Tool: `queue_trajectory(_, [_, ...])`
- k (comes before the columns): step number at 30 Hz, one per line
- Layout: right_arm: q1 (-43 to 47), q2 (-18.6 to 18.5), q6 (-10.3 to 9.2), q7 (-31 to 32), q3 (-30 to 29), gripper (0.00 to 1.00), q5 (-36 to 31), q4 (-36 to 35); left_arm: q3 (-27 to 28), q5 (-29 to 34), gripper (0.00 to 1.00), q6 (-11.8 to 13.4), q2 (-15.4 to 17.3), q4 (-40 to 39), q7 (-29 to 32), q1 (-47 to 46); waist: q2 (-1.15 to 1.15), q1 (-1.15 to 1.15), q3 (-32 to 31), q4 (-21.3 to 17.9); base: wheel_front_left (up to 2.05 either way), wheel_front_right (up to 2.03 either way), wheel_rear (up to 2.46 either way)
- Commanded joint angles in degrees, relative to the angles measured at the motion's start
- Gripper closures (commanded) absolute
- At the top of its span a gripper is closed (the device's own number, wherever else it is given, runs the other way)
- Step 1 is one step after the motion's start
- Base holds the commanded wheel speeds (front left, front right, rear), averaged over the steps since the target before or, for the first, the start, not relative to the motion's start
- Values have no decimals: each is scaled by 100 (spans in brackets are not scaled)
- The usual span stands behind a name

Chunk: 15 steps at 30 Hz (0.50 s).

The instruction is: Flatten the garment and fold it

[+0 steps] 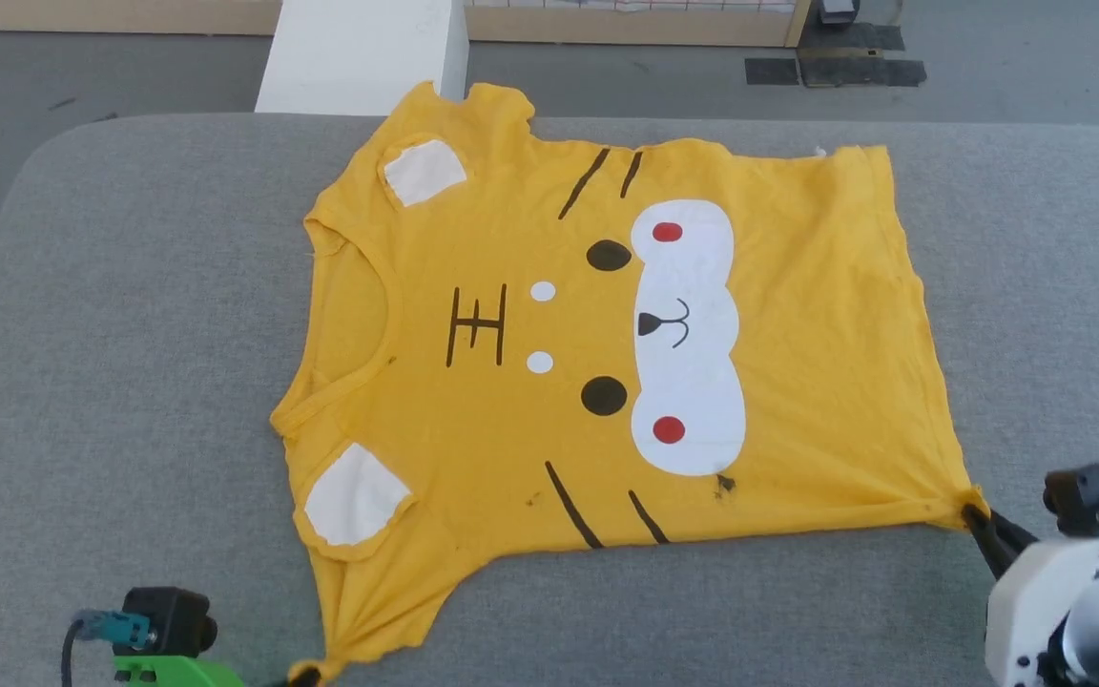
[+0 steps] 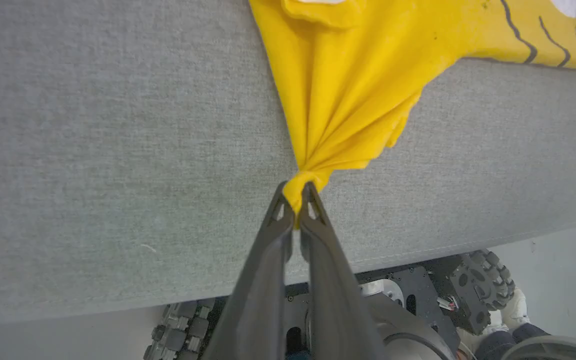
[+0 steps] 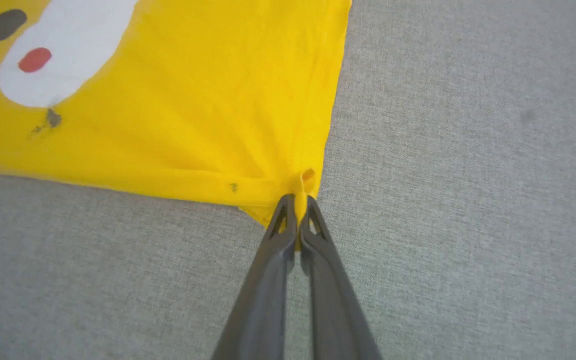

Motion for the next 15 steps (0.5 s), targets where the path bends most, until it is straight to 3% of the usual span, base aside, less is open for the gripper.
queue_trajectory(1, [124,68,-9,-266,-27,100,-38,-71,-5,222,100,-56,-57,-57,-294,-10,0,1,-20,16,0,0,0])
queue_trajectory(9, [237,281,-9,-1850,311,100,-198,-17,-146,1627,100,-257,-568,253,-2437,-773,0,1,-29,-43,0,0,0])
queue_trajectory(15, [-195,235,-9,-2378,480,100,-315,176,-266,2318,100,-483,-708,735,-3529,-1694,0,1,56,-116,0,0,0])
